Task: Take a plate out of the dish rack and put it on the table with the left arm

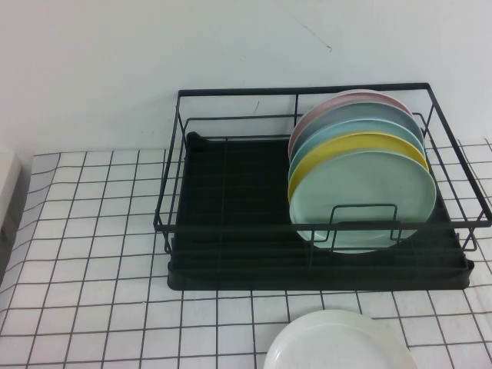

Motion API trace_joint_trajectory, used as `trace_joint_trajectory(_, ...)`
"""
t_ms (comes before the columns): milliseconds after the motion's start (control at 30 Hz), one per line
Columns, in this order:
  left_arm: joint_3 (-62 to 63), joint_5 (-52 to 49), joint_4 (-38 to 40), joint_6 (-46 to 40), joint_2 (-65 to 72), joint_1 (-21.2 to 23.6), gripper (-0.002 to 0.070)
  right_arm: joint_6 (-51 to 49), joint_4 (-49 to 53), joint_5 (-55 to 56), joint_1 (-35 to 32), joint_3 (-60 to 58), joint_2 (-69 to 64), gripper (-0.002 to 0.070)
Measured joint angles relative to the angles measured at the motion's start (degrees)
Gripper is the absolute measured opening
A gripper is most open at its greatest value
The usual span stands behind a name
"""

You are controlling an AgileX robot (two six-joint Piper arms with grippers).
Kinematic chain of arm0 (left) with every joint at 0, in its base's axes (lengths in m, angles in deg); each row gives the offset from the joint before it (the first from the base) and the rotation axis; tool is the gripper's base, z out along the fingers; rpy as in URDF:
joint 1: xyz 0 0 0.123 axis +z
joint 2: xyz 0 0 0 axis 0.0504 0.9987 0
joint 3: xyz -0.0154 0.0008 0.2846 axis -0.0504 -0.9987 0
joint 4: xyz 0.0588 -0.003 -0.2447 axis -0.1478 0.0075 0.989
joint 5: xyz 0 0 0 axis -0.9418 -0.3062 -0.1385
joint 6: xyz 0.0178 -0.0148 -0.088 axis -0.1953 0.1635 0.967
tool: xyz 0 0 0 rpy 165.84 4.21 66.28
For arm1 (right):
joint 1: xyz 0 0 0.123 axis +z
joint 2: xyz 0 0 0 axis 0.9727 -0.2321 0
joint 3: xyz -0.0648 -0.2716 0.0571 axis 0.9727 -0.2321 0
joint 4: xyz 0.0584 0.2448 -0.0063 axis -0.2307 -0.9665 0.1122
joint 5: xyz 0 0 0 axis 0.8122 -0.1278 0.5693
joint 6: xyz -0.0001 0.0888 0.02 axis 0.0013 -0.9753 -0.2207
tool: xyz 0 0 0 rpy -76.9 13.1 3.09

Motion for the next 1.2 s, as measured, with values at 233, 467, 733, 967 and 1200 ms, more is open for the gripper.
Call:
trace_joint_trajectory(233,0.1,0.0,0.2,0.0,0.0,0.0,-0.0003,0.0,0.0,0.0,0.0,0.0,0.0,-0.0001)
trace_joint_trajectory(467,0.1,0.0,0.2,0.1,0.0,0.0,-0.0003,0.0,0.0,0.0,0.0,0.0,0.0,-0.0001)
trace_joint_trajectory(733,0.1,0.0,0.6,0.2,0.0,0.0,-0.0003,0.0,0.0,0.0,0.0,0.0,0.0,-0.0001)
trace_joint_trajectory(967,-0.1,1.3,6.2,0.4,-0.1,0.0,-0.0003,0.0,0.0,0.0,0.0,0.0,0.0,-0.0001)
trace_joint_trajectory(1200,-0.1,1.3,6.3,0.6,-0.1,0.0,-0.0003,0.0,0.0,0.0,0.0,0.0,0.0,-0.0001)
